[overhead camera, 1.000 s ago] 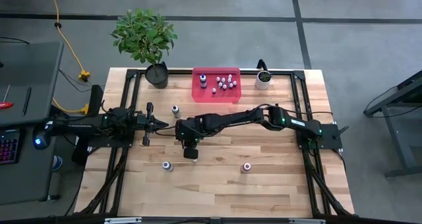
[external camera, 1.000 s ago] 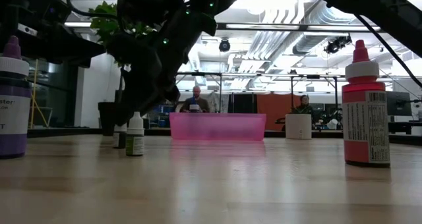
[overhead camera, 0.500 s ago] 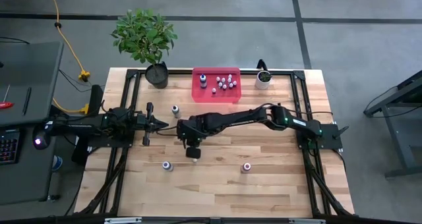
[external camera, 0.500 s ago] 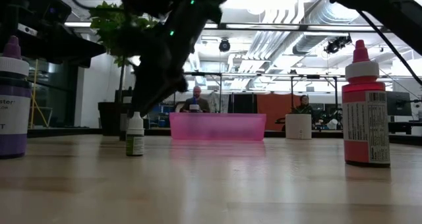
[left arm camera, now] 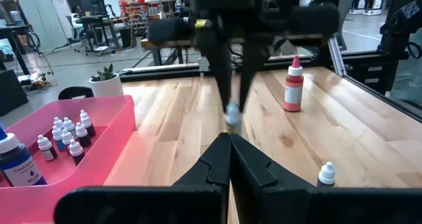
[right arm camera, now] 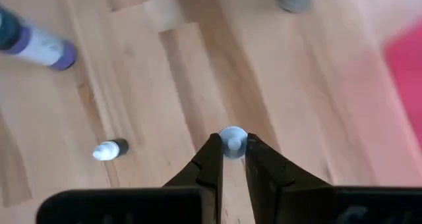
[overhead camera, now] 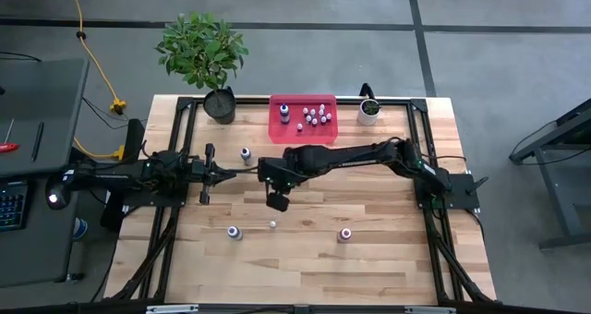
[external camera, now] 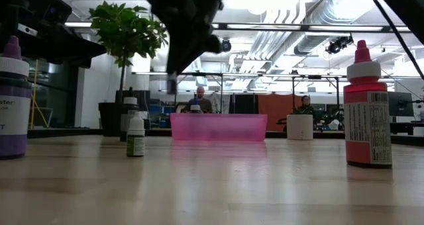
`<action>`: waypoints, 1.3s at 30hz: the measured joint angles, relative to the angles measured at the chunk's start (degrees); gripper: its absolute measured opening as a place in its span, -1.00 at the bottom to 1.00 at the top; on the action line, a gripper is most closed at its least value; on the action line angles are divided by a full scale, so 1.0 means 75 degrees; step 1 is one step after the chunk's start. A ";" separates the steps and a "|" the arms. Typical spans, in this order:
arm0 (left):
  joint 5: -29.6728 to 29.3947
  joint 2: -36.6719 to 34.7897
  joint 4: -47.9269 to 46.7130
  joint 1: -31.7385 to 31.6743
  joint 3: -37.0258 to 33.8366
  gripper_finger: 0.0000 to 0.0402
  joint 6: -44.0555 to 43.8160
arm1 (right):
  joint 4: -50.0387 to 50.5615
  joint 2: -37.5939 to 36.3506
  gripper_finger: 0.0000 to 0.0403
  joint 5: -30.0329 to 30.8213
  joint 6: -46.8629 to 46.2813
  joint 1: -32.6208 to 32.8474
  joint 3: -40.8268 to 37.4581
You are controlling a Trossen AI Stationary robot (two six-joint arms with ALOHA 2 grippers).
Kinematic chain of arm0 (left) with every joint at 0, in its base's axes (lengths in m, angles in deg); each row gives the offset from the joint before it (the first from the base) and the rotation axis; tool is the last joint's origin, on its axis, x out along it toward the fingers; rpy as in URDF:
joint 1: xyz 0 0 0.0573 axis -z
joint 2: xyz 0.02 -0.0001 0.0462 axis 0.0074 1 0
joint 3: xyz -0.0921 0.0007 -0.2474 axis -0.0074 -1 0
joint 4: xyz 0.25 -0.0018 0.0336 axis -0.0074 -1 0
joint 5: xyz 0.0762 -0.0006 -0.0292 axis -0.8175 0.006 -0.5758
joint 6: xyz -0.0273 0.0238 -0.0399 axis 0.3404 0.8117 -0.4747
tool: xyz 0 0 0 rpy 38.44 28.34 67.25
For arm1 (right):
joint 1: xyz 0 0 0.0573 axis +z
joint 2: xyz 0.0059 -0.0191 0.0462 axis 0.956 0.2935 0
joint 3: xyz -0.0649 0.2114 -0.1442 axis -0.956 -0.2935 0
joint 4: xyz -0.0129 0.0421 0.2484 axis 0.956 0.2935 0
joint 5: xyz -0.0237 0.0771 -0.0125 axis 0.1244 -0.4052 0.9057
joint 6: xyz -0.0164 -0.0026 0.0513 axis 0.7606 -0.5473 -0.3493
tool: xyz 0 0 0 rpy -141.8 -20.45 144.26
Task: Pick & Place food coloring
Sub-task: Put the small black food coloring bottle into the red bin
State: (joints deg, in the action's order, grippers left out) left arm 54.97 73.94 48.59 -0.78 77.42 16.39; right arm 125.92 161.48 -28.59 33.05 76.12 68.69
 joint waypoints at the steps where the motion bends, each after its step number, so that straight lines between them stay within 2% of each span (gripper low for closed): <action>1: -0.0002 0.0001 -0.0002 0.0001 0.0002 -1.00 0.0000 | 0.0147 -0.0076 -0.83 0.0127 -0.0229 -0.0005 0.0001; 6: -0.0002 0.0001 0.0000 -0.0001 0.0000 -1.00 0.0000 | 0.0708 -0.0594 -0.83 0.0875 -0.1577 -0.0078 -0.0363; 10: -0.0002 0.0001 0.0000 0.0001 0.0000 -1.00 0.0001 | 0.0763 -0.1241 -0.83 0.1503 -0.2653 -0.0175 -0.1370; 17: -0.0001 0.0001 0.0000 0.0000 0.0000 -1.00 0.0001 | -0.1058 -0.2646 -0.83 0.1528 -0.3691 -0.0547 -0.3978; 21: -0.0002 0.0001 0.0000 0.0002 0.0000 -1.00 0.0001 | -0.1760 -0.2986 -0.83 0.1554 -0.3649 -0.0966 -0.4786; 24: -0.0002 0.0001 0.0000 0.0002 0.0002 -1.00 0.0000 | -0.2082 -0.3027 -0.83 0.1661 -0.3246 -0.1285 -0.4858; 32: -0.0002 -0.0001 0.0000 0.0000 0.0002 -1.00 0.0001 | -0.2425 -0.2899 -0.83 0.2556 -0.2413 -0.2048 -0.4505; 39: -0.0002 0.0001 0.0000 0.0002 0.0000 -1.00 0.0001 | -0.2570 -0.1992 -0.83 0.2363 -0.1771 -0.2604 -0.3680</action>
State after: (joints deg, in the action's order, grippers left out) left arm 54.95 73.95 48.59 -0.77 77.42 16.39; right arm 106.65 146.54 -10.87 19.77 56.58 41.09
